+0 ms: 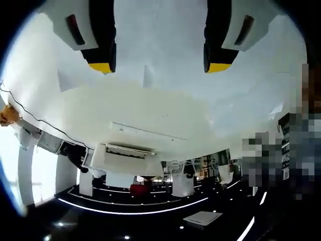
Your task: Organize the stack of printing papers by aligning and flattening the scattered papers on the table
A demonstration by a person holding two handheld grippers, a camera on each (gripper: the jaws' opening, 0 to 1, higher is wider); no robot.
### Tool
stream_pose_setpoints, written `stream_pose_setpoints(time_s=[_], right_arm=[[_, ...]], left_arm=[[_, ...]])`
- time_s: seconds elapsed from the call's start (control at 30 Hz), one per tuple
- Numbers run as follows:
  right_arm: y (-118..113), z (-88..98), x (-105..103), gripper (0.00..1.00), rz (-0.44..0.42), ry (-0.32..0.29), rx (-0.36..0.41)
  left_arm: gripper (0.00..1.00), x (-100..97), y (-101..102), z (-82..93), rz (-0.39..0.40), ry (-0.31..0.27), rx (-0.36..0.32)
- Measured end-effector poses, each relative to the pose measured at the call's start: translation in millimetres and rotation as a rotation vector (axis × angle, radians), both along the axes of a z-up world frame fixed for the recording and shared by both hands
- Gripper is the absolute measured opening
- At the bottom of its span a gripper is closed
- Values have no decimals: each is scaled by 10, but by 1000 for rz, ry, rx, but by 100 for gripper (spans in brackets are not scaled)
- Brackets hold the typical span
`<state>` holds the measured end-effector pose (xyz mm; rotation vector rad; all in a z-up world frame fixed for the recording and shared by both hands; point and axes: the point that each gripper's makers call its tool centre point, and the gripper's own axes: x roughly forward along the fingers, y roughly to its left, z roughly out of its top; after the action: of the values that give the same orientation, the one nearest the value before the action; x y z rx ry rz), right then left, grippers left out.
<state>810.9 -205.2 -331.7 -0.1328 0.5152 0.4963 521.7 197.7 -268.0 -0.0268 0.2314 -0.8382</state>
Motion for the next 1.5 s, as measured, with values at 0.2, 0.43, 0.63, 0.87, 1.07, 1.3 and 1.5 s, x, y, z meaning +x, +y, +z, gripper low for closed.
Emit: stream_pose_setpoints(time_s=[0.2, 0.43, 0.63, 0.87, 1.07, 1.3, 1.5], right_arm=[[47, 16, 5, 68, 0, -15, 30], [95, -33, 36, 73, 3, -17, 28], [129, -73, 50, 74, 5, -13, 28], [169, -85, 51, 74, 15, -16, 30], [263, -80, 27, 73, 40, -31, 52], [360, -135, -46, 74, 75, -36, 71], [414, -188, -91, 75, 85, -36, 80]], left_arm=[[61, 27, 40, -24, 8, 5, -1], [61, 58, 16, -12, 7, 4, -1], [61, 73, 15, -36, 5, 8, 0], [61, 70, 13, -36, 5, 9, 0], [61, 60, 13, -45, 6, 10, 0], [61, 45, 13, -23, 4, 8, 5], [61, 50, -15, -3, 0, 5, 8]])
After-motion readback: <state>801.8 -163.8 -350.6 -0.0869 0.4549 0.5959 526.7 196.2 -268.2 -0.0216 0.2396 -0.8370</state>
